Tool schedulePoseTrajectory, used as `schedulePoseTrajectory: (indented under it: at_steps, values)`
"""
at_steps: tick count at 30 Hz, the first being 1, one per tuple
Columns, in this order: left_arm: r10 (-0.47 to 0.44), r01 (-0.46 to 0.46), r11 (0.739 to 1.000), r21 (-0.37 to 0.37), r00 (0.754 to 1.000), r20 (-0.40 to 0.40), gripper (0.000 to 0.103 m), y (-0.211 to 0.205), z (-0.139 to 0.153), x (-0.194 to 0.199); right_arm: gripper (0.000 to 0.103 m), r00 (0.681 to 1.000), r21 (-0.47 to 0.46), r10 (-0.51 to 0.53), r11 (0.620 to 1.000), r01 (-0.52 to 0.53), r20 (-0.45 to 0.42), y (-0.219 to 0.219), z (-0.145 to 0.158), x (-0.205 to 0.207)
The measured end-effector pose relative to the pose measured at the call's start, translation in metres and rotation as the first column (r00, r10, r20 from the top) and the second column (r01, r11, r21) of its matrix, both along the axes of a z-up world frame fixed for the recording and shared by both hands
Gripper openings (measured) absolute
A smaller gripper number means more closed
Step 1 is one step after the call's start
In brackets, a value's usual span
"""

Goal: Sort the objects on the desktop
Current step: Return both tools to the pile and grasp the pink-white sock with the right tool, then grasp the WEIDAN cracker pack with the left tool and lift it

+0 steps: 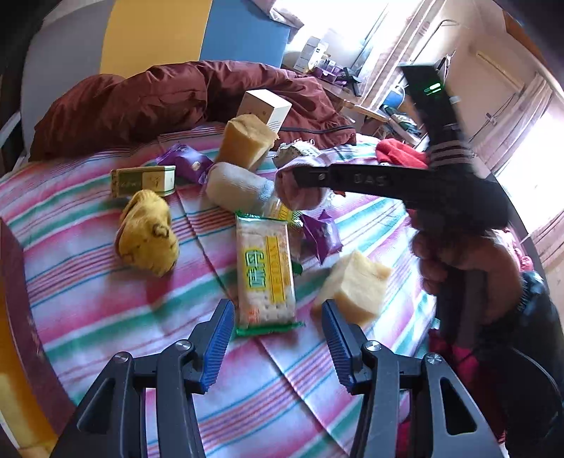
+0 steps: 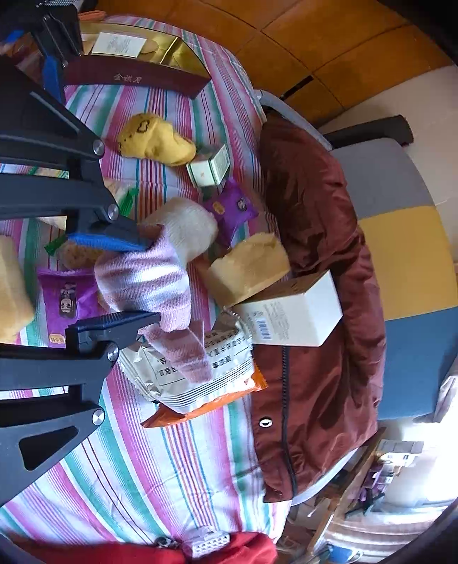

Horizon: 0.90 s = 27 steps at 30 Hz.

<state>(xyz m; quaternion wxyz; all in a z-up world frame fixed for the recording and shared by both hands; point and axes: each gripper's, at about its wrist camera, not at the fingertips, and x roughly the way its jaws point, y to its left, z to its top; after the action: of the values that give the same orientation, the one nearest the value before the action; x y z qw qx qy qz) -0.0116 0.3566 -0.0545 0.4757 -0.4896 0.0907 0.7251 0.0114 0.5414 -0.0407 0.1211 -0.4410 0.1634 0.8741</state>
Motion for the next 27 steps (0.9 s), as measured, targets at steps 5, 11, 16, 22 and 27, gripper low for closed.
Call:
schedulePoseTrajectory:
  at_steps: [5,11,16,22,27]
  values:
    - [-0.016,0.016,0.999,-0.042,1.0,-0.012,0.052,0.022,-0.012,-0.004,0.031,0.999,0.0,-0.005,1.0,0.005,-0.044,0.002,0.014,0.006]
    - [-0.032,0.026,0.994,-0.11,0.998,-0.055,0.054,0.045,-0.026,-0.003,0.031,0.996,0.002,0.013,1.0,-0.013,-0.088,-0.001,0.028,0.009]
    - [-0.026,0.014,0.988,-0.157,0.997,-0.076,0.054,0.057,-0.038,-0.008,0.031,0.995,0.004,0.014,1.0,-0.014,-0.102,0.001,0.032,0.01]
    - [-0.022,0.002,0.98,-0.198,0.995,-0.096,0.054,0.061,-0.046,-0.008,0.031,0.995,0.008,0.015,1.0,-0.014,-0.104,0.001,0.033,0.01]
    - [-0.011,-0.012,0.978,-0.208,0.994,-0.109,0.055,0.061,-0.045,-0.008,0.031,0.996,0.017,0.014,1.0,-0.013,-0.093,-0.001,0.032,0.01]
